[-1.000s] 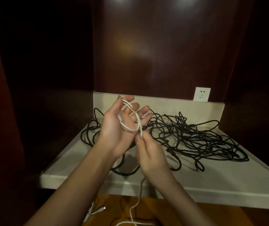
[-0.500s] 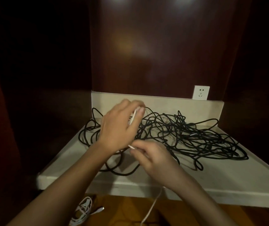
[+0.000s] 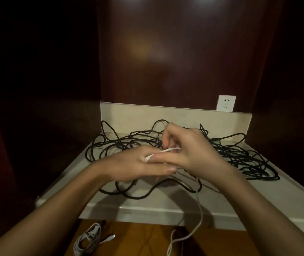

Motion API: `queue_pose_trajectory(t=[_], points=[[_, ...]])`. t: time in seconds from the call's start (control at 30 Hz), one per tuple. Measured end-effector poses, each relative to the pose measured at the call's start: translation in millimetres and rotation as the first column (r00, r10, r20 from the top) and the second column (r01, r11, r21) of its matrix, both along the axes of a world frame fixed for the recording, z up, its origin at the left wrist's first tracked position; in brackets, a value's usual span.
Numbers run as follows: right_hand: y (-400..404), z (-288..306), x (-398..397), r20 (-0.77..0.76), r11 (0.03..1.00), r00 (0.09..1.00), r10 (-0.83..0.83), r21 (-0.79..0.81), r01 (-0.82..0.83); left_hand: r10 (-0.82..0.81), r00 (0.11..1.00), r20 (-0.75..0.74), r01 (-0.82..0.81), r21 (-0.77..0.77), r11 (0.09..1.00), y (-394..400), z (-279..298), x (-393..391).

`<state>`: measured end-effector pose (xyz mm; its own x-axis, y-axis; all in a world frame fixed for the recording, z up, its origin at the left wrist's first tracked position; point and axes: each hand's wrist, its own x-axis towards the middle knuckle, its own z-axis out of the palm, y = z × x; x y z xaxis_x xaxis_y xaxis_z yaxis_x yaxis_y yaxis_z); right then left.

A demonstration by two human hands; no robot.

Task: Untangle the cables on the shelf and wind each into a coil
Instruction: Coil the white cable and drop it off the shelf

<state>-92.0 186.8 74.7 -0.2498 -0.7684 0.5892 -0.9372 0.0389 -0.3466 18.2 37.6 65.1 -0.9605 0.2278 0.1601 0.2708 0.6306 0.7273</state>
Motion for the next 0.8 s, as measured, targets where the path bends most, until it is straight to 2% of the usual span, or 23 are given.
queue_pose_trajectory(t=[0.07, 0.13, 0.23, 0.33, 0.43, 0.5, 0.7, 0.8], points=[[-1, 4, 2, 0.204, 0.989, 0.968, 0.146, -0.003, -0.149, 0.022, 1.000, 0.002, -0.022, 0.026, 0.999, -3, 2, 1], [2, 5, 0, 0.411, 0.960, 0.869, 0.275, -0.069, -0.271, 0.048, 0.998, 0.049, -0.055, 0.162, 0.985, -6, 2, 5], [3, -4, -3, 0.517, 0.953, 0.801, 0.303, -0.181, -0.244, 0.057, 0.996, 0.066, -0.081, 0.455, 0.887, -10, 0, 6], [-8, -19, -2, 0.515, 0.949, 0.826, 0.230, -0.306, -0.073, 0.106, 0.993, 0.053, -0.117, 0.605, 0.788, -8, -3, -1], [-19, -28, -3, 0.506, 0.899, 0.853, 0.128, -0.421, 0.116, 0.163, 0.983, 0.087, -0.179, 0.669, 0.721, -4, -5, -7], [-22, -31, -6, 0.512, 0.881, 0.857, 0.057, -0.430, 0.198, 0.163, 0.979, 0.121, -0.201, 0.694, 0.691, -3, -6, -10], [-28, -33, -12, 0.495, 0.866, 0.866, -0.070, -0.400, 0.299, 0.077, 0.969, 0.235, -0.232, 0.759, 0.608, -4, -9, -12], [-30, -37, -15, 0.420, 0.857, 0.899, -0.121, -0.412, 0.308, 0.077, 0.969, 0.236, -0.239, 0.806, 0.541, -9, -9, -13]])
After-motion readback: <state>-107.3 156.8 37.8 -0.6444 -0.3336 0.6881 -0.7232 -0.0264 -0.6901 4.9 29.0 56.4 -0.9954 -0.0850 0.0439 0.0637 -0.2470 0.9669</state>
